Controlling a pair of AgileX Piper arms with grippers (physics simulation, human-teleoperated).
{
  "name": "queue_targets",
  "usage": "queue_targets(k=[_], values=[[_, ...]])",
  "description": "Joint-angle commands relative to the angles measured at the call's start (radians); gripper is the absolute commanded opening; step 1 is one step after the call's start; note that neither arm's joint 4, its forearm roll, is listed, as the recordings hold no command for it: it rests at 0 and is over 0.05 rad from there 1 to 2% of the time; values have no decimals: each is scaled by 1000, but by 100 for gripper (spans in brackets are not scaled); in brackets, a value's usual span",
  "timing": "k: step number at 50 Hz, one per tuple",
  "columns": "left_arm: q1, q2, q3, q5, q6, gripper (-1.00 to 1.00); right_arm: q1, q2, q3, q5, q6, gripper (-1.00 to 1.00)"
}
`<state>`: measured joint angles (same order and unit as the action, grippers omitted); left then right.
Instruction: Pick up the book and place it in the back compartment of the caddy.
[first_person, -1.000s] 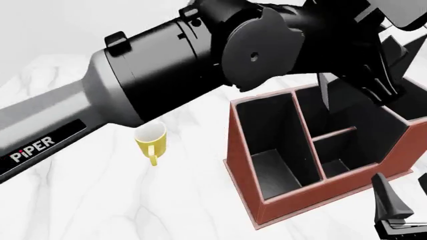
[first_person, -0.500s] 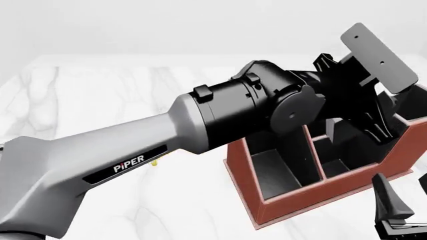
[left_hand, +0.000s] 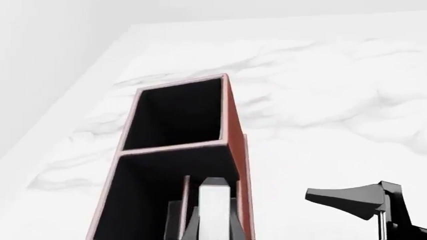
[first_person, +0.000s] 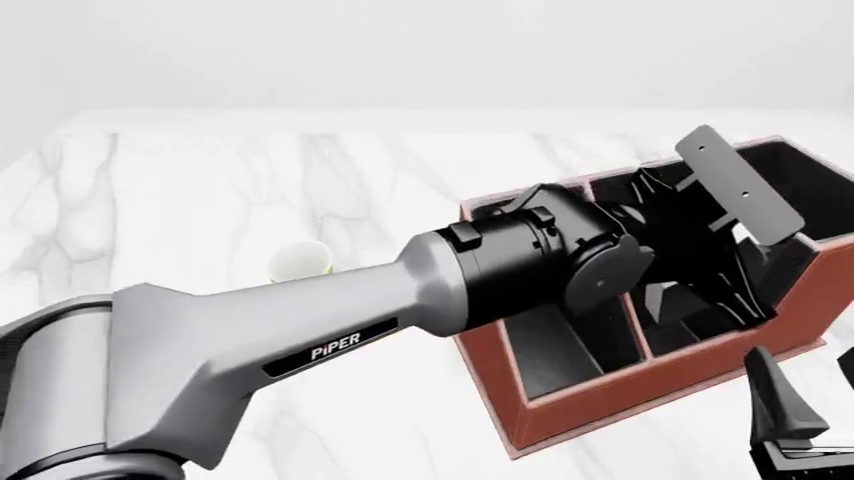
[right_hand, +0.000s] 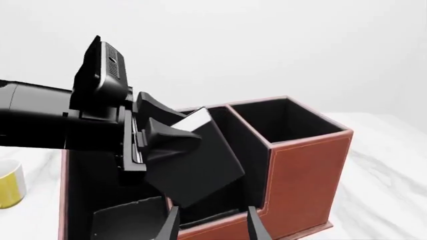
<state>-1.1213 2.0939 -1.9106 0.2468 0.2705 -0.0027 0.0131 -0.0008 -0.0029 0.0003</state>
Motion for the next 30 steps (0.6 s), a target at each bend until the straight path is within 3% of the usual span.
queue_targets(k=[1, 25, 27, 30], values=[[5, 46, -16, -30, -5, -100, -1, 0, 0, 2, 4, 100], [33, 155, -39, -65, -20, -100, -1, 9, 0, -5, 12, 100], [43, 175, -36, -76, 21, -100, -2, 8, 0, -4, 12, 100], [35, 181, -27, -75, 17, -100, -1, 6, 0, -2, 11, 100]])
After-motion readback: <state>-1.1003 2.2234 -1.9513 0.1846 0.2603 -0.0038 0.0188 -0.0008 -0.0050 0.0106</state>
